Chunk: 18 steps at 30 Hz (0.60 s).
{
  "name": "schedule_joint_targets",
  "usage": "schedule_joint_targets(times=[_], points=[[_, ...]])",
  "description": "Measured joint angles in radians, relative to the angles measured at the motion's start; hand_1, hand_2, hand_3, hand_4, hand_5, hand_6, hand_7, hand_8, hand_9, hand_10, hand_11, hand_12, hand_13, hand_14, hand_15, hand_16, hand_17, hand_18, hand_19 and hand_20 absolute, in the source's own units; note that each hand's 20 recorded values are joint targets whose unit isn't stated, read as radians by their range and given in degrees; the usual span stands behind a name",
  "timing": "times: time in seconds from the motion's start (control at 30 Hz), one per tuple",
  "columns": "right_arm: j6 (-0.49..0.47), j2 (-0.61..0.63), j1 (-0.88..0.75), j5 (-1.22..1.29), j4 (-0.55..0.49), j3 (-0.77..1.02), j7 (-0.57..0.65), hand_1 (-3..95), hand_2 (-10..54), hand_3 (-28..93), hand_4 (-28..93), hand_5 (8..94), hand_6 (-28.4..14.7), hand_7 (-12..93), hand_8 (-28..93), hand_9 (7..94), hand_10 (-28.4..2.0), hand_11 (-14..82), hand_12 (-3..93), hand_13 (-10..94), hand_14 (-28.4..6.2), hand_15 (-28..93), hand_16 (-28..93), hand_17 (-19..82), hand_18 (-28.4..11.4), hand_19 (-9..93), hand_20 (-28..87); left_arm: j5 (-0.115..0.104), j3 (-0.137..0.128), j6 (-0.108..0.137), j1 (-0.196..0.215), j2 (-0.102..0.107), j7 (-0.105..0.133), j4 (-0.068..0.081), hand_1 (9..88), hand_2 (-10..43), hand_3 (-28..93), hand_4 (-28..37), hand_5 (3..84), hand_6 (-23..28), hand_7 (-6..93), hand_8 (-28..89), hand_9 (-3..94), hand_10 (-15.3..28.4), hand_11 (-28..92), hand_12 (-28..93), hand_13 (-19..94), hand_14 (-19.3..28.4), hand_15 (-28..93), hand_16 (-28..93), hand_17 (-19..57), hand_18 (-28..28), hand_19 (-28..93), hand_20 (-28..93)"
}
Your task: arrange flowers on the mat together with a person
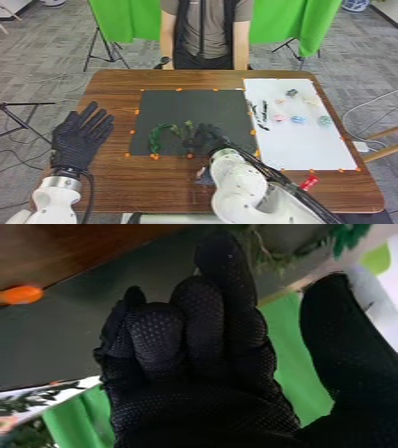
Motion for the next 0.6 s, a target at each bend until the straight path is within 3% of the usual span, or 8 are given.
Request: schedule_joint_targets(times=[0.23, 0.37, 0.5, 0.6], points=[[0.086, 0.076, -0.062, 0.077, -0.097, 0.098, -0.033, 26.4, 6.8, 69, -17, 71.5, -5.2, 39, -10, 67.7, -19.6, 49.7, 37.5, 54, -20.8, 71, 37, 21, -28.4, 79, 38, -0.01, -0.024, -0.005, 0.021, -0.012, 0.024, -0.007, 24.4, 15.3, 75, -28.3, 38.8, 7.6, 10.5, -9, 30.5, 14.8, 17, 8, 22, 14.6, 27, -7, -6.4, 12.9, 32, 9], [0.277, 0.138, -0.142, 0.219, -0.15, 0.239, -0.16, 24.2, 9.5, 70, -16, 69.9, -6.3, 30, -9, 69.3, -20.0, 36.8, 29.5, 54, -19.8, 64, 27, 20, -27.1, 75, 22, -0.01, -0.042, -0.006, 0.035, -0.017, 0.042, -0.013, 24.1, 15.3, 75, -28.3, 39.0, 7.5, 10.4, -9, 31.1, 14.5, 17, 8, 23, 14.3, 27, -7, -6.1, 12.6, 31, 9], [0.51, 0.207, -0.215, 0.383, -0.201, 0.376, -0.172, 23.2, 9.7, 72, -17, 64.8, -6.9, 26, -10, 64.8, -20.2, 28.7, 26.0, 51, -18.6, 55, 22, 16, -24.1, 66, 14, -0.01, -0.052, -0.005, 0.037, -0.019, 0.059, -0.013, 23.9, 15.3, 75, -28.3, 39.1, 7.5, 10.4, -9, 31.2, 14.5, 17, 8, 23, 14.2, 26, -7, -6.1, 12.5, 31, 9], [0.58, 0.245, -0.29, 0.505, -0.217, 0.52, -0.223, 22.9, 10.4, 75, -19, 59.1, -6.5, 25, -10, 59.0, -20.1, 23.8, 23.1, 44, -17.9, 46, 19, 13, -21.7, 60, 11, -0.01, -0.066, -0.004, 0.041, -0.02, 0.069, -0.016, 24.0, 15.1, 75, -28.3, 39.2, 7.5, 10.3, -9, 31.5, 14.6, 17, 8, 23, 14.2, 26, -7, -5.9, 12.5, 31, 9]])
